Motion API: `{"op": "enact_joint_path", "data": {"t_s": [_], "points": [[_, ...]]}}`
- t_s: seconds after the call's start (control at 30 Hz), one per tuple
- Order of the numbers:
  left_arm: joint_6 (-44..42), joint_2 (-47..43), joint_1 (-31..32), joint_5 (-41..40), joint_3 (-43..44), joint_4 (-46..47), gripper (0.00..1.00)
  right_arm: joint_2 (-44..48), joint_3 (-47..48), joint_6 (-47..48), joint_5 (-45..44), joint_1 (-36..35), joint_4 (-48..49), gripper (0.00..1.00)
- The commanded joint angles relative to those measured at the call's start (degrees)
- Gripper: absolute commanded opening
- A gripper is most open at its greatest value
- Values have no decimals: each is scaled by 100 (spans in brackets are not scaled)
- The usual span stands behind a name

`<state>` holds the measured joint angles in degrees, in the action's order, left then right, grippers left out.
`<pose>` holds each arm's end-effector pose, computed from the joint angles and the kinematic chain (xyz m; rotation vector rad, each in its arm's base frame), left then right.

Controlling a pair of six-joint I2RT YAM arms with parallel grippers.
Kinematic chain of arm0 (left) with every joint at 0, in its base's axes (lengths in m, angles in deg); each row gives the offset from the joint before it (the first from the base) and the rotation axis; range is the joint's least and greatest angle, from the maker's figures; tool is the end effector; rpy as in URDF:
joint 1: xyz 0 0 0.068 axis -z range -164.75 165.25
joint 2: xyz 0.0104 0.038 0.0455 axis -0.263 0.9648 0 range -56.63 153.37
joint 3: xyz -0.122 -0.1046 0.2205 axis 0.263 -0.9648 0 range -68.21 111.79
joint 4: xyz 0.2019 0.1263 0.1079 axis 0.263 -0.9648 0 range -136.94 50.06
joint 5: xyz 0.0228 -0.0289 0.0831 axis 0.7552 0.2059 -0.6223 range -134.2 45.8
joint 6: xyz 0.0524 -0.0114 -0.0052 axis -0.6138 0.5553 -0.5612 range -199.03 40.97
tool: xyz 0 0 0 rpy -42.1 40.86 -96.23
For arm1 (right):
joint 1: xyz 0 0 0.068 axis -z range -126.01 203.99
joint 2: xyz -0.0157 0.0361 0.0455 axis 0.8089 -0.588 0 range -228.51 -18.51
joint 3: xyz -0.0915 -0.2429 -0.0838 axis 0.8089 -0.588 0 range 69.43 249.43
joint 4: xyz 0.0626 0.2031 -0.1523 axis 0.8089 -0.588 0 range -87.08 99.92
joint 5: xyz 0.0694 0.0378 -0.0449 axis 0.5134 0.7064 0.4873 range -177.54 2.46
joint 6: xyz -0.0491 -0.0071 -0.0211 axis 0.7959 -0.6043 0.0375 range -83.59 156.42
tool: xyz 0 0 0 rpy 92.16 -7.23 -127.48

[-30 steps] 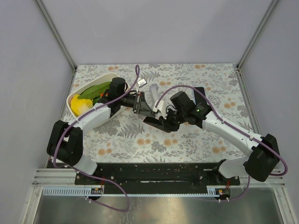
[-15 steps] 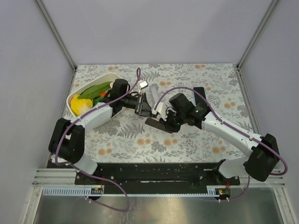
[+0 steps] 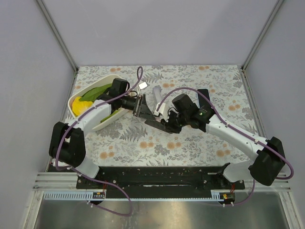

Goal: Take the phone out of the phone case
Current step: Remove the phone case from the phone.

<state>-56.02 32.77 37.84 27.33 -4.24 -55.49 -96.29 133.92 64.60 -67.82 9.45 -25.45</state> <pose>0.2905 -0.1574 0.2705 0.7071 2.1798 -1.8303 0.1964 0.2100 0.2929 -1.5633 1.8556 0.5466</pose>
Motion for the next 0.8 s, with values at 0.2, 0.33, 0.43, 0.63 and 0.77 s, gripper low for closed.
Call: {"op": "enact_joint_path", "data": {"t_s": [0.2, 0.33, 0.43, 0.63, 0.77], "points": [[-6681, -284, -545, -33, 1443, -5402, 99, 35, 424, 47, 663, 32, 180, 0], [-7977, -248, -536, -446, 1488, -6292, 99, -62, 652, 99, 1164, 111, -126, 0], [-8285, -344, -501, -517, 1426, -6338, 96, -150, 889, 143, 1533, 155, -408, 0], [-7654, -819, -335, -613, 1215, -5434, 77, -255, 1101, 161, 1964, 208, -628, 0], [-7179, -1056, -141, -807, 1022, -4739, 65, -317, 1153, 152, 2210, 270, -751, 0]]}}
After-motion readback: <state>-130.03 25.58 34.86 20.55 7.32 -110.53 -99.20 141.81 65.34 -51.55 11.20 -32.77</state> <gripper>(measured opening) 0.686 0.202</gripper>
